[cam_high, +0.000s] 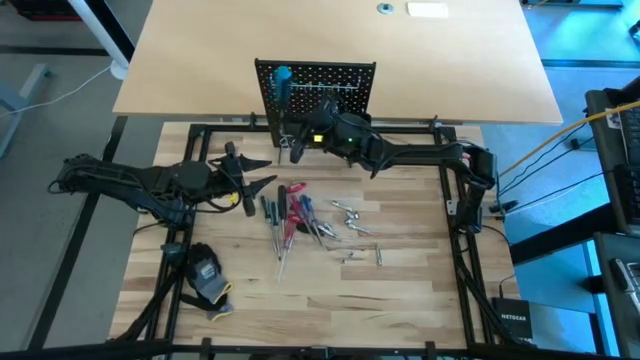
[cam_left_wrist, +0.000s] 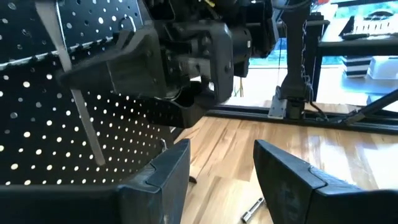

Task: Hang tools onto peg board
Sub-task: Hang the blue screwdriver on the peg board

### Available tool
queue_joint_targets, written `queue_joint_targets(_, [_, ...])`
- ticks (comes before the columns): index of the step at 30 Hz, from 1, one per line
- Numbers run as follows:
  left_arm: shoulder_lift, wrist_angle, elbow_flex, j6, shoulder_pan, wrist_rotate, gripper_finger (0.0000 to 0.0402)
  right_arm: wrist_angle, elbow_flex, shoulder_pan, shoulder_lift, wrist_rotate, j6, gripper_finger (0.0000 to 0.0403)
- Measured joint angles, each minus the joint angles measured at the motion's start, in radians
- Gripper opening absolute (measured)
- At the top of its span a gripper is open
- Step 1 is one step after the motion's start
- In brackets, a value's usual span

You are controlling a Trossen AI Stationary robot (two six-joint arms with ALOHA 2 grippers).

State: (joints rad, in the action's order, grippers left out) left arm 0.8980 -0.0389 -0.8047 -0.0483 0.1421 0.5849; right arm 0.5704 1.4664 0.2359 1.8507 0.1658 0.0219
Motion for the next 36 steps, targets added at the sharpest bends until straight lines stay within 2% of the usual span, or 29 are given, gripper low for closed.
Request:
queue_joint_targets(3, [0.0, -0.003, 0.0, 0.0, 0.0, 0.0, 0.0168, 0.061, 0.005, 0.0, 0.026, 0.008, 0.011, 0.001])
queue_joint_targets(9, [0.0, -0.003, 0.0, 0.0, 0.0, 0.001, 0.0168, 0.042, 0.077, 0.0, 0.101, 0.01, 0.006, 0.0011])
queue_joint_targets(18, [0.0, -0.013, 0.0, 0.012, 0.0, 0.001, 0.0168, -0.12, 0.199, 0.024, 0.148, 0.086, -0.052, 0.0012])
queue_joint_targets(32, [0.0, -0.03, 0.0, 0.018, 0.0, 0.001, 0.0168, -0.177, 0.204, 0.053, 0.148, 0.106, -0.021, 0.0014])
queue_joint_targets(36, [0.0, -0.032, 0.0, 0.026, 0.0, 0.001, 0.0168, -0.18, 0.204, 0.059, 0.148, 0.11, 0.034, 0.0014])
